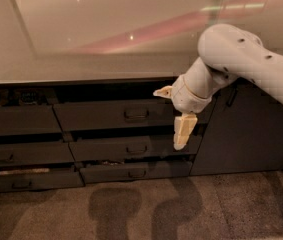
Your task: Open top drawer
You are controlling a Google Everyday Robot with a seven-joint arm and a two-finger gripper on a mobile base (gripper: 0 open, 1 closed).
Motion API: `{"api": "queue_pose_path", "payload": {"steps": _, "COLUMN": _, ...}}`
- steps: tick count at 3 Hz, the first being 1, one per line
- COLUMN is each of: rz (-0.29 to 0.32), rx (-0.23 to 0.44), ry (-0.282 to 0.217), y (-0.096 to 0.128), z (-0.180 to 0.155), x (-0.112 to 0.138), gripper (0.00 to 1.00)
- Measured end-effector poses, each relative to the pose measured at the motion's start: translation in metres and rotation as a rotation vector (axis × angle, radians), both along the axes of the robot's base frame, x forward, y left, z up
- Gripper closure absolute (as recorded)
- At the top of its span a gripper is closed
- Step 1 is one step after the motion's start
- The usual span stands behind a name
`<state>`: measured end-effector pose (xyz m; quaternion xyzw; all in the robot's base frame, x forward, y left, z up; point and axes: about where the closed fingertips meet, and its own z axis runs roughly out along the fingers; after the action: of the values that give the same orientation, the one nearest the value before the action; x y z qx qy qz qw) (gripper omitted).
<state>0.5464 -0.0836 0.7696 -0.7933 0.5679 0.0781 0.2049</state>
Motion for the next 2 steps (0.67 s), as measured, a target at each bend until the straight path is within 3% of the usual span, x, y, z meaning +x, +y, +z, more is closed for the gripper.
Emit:
{"api": "queue_pose_path", "payload": {"steps": 1, "rz": -0.092, "rx": 0.081, "ry": 0.008, "y": -0.0018, "z": -0.0024, "x": 0.003, "gripper": 0.0}}
{"api": "queue_pose_path", "payload": {"steps": 2, "rz": -0.092, "rx": 0.081, "ry": 0.008, "y": -0.0016, "z": -0.0024, "x": 0.003, "gripper": 0.0}}
